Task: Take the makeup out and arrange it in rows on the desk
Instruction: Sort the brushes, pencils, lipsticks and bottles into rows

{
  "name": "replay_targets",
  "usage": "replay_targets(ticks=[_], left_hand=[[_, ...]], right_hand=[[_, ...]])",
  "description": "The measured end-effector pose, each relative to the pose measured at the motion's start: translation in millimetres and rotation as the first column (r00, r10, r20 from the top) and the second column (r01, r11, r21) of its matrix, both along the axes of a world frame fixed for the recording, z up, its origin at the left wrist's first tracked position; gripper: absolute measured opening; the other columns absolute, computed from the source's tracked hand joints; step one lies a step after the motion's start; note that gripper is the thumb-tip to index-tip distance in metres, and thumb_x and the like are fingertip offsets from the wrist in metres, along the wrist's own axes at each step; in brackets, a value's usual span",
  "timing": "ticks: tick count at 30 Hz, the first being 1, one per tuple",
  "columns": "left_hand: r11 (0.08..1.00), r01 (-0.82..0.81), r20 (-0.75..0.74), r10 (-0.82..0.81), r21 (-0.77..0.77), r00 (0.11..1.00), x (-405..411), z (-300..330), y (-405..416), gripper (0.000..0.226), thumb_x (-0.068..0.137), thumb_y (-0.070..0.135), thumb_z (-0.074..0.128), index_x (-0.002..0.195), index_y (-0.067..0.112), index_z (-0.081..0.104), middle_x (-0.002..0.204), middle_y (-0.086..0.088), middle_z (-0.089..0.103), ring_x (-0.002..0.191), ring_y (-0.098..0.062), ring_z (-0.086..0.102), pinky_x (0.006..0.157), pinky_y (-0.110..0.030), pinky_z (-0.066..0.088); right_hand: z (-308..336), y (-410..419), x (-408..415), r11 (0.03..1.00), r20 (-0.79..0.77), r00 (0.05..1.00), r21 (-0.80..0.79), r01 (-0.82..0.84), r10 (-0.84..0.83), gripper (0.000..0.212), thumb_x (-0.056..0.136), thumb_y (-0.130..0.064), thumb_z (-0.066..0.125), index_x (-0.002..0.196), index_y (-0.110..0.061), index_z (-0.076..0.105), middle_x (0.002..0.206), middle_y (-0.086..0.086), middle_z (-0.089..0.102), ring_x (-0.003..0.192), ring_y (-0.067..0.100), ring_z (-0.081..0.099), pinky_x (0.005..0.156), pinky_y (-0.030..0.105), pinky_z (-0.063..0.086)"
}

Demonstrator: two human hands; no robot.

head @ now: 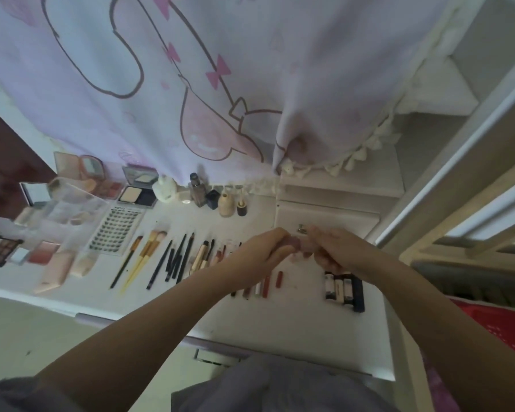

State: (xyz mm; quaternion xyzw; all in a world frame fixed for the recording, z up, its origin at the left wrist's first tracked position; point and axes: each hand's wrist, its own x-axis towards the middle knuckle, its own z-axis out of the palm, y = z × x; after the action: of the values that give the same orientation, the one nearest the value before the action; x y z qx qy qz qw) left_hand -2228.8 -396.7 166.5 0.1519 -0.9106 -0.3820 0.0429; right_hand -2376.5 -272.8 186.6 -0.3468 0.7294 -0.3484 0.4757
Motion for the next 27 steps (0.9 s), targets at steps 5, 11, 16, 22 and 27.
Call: replay_targets(ticks=[5,11,16,22,27], left_hand=[[1.0,-0.014,0.002,0.014,0.007,1.0,-3,2,-5,0.016,0.098,0.028,0.04,0.102,0.016,0.05,0.075,0.015,0.046,0.065,0.0,0.044,0.057,-0.01,0.035],[1.0,-0.01,0.008,0.01,-0.01,1.0,-5,0,-9,0.009,0.098,0.031,0.04,0.097,0.025,0.045,0.073,0.014,0.047,0.063,0.001,0.045,0.054,-0.014,0.033],[1.0,-0.009,0.016,0.009,-0.003,1.0,-4,-2,-10,0.012,0.098,0.033,0.039,0.097,0.024,0.046,0.073,0.013,0.048,0.062,-0.001,0.045,0.055,-0.016,0.032],[0.999,-0.035,0.002,0.035,0.017,0.999,-7,0,-10,0.017,0.099,0.03,0.039,0.102,0.017,0.05,0.074,0.014,0.047,0.065,0.0,0.045,0.056,-0.014,0.034],[1.0,-0.025,0.018,0.025,0.007,1.0,-7,-1,-7,0.02,0.098,0.031,0.039,0.103,0.014,0.05,0.073,0.012,0.047,0.063,-0.002,0.044,0.056,-0.017,0.035]], right_hand=[[3,-2,-6,0.999,0.053,0.998,-0.032,0.024,-0.023,0.02,0.093,-0.038,0.051,0.09,-0.021,0.062,0.066,-0.01,0.06,0.057,0.0,0.053,0.054,0.02,0.043],[10,-3,-12,0.998,0.149,0.988,0.051,0.025,-0.032,0.039,0.093,-0.046,0.048,0.094,-0.013,0.069,0.057,-0.005,0.053,0.044,0.003,0.042,0.041,0.015,0.033],[12,-2,-16,0.997,0.225,0.973,0.063,0.038,-0.051,0.034,0.084,-0.045,0.06,0.1,-0.016,0.069,0.069,-0.004,0.065,0.058,0.004,0.055,0.052,0.018,0.043],[8,-4,-16,0.999,0.222,0.974,0.006,0.049,-0.049,0.02,0.09,-0.025,0.06,0.106,-0.014,0.063,0.07,-0.007,0.064,0.06,0.001,0.057,0.055,0.018,0.045],[10,-5,-16,0.989,0.295,0.944,0.067,0.131,-0.145,0.041,0.096,-0.042,0.043,0.107,-0.009,0.065,0.062,0.002,0.058,0.048,0.006,0.05,0.043,0.017,0.037]])
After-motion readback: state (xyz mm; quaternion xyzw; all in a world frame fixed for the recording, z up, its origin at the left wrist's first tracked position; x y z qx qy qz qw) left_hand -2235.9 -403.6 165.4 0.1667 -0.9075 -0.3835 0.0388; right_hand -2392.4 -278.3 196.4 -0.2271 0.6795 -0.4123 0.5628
